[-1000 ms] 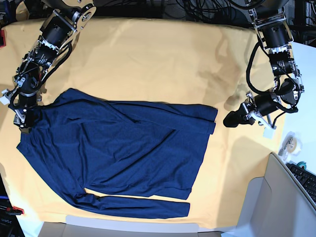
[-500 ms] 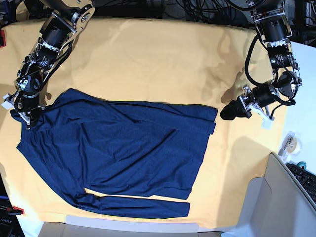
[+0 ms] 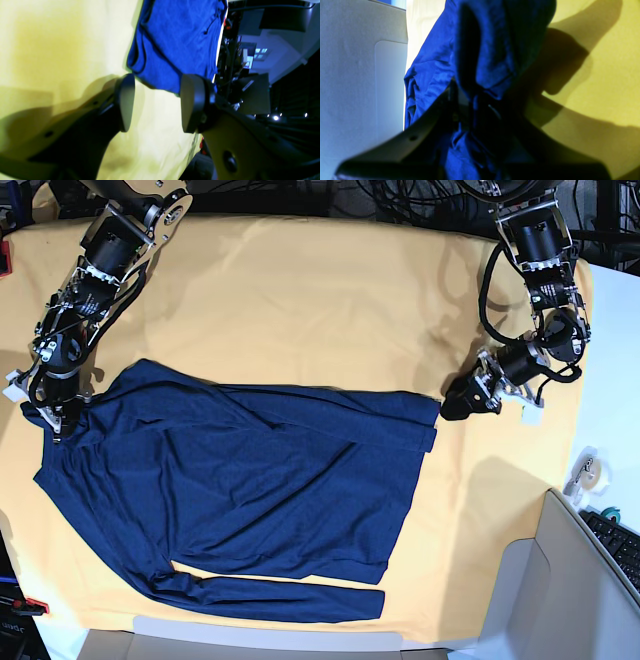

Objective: Fold the T-shirt properly
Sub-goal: 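Move the left gripper toward the shirt's shoulder corner and regrasp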

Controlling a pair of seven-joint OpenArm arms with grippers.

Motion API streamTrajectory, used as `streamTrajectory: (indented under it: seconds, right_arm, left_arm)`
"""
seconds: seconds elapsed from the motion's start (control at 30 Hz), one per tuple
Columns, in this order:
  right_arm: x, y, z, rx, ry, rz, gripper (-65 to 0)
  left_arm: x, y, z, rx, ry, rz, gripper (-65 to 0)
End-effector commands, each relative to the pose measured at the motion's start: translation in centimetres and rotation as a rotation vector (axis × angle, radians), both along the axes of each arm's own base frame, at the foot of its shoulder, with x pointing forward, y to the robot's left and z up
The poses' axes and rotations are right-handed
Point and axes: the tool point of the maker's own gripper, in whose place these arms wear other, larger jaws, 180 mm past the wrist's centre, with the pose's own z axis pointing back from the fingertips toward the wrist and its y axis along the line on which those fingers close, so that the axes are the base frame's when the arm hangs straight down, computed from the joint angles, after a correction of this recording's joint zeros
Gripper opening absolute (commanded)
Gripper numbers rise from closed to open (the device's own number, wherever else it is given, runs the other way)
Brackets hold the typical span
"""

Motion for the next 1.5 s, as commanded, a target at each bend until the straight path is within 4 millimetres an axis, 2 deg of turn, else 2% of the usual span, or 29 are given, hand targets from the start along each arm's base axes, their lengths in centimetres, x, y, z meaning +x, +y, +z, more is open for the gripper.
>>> streamTrajectory:
  seconds: [0.0, 0.1, 0.3, 0.43, 0.57, 0.77, 0.9, 1.1, 1.3, 1.47]
  right_arm:
    - [0.0, 1.4, -1.0, 0.073, 0.013, 0.023, -61.9]
    - [0.0, 1.4, -1.0, 0.073, 0.013, 0.025, -61.9]
    - [0.0, 1.4, -1.0, 0.073, 0.013, 0.025, -61.9]
    - [0.0, 1.4, -1.0, 0.073, 0.013, 0.025, -61.9]
    - [0.0, 1.4, -1.0, 0.073, 0.013, 0.025, -61.9]
    - [0.1, 1.4, -0.9, 0.070, 0.010, 0.024, -61.9]
    - [0.1, 1.4, -0.9, 0.070, 0.010, 0.026, -61.9]
    - [0.1, 1.5, -0.9, 0.072, 0.010, 0.026, -61.9]
    - [0.1, 1.5, -0.9, 0.071, 0.009, 0.026, -61.9]
    - [0.1, 1.5, -0.9, 0.072, 0.009, 0.027, -61.9]
  left_arm:
    - [0.7, 0.6, 0.8, -0.007, 0.002, 0.024, -36.0]
    - [0.8, 1.0, 0.7, -0.034, 0.072, 0.068, -36.0]
    - [1.3, 1.2, 2.4, -0.044, 0.112, 0.113, -36.1]
    - [1.6, -0.8, 3.2, -0.034, 0.136, 0.072, -36.1]
    - [2.7, -2.9, 4.0, -0.028, 0.137, 0.023, -36.1]
    - [2.6, -3.5, 3.5, -0.029, 0.173, 0.023, -36.1]
    - [2.7, -1.8, 3.3, 0.011, 0.171, 0.063, -36.1]
    - [1.4, -0.4, 1.8, 0.059, 0.210, 0.079, -36.2]
    - [0.5, -0.4, 0.1, 0.153, 0.261, 0.062, -37.2]
    - [0.5, -2.0, -0.3, 0.137, 0.263, 0.051, -37.1]
